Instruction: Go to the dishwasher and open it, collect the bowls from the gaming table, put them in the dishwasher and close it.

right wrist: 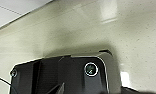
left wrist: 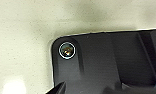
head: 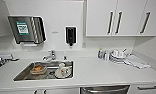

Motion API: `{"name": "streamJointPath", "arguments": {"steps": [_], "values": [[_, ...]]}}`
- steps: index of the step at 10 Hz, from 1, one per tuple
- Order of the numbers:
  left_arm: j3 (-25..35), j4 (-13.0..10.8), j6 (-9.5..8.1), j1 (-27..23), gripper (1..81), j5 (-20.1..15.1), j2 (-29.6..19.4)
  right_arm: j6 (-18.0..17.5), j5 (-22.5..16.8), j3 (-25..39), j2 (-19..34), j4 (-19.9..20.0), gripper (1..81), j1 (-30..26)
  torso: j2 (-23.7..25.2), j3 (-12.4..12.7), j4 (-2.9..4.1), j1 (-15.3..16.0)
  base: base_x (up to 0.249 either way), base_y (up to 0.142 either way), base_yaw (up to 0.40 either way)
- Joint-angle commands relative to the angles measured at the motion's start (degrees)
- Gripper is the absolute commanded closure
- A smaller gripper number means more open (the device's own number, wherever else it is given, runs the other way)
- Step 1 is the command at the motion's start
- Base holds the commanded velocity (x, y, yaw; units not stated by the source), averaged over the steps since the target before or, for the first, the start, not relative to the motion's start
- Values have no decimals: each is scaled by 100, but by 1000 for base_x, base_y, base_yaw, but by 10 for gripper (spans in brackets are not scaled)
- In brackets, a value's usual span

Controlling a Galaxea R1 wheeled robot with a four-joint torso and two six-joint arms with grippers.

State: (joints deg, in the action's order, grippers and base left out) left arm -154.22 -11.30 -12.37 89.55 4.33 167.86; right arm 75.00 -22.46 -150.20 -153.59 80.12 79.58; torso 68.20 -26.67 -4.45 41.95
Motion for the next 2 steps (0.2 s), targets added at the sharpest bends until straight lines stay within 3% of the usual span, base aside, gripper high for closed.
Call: {"name": "streamJointPath", "arguments": {"steps": [1,2], "values": [[-178,14,-28,-337,10,-292,-16,200,-576,-895,-429,92,10,-262,0,0,0,0,0,0,0],[-301,23,-37,-355,10,-292,19,260,-567,-1044,-543,83,10,-262,0,0,0,0,0,0,0]]}}
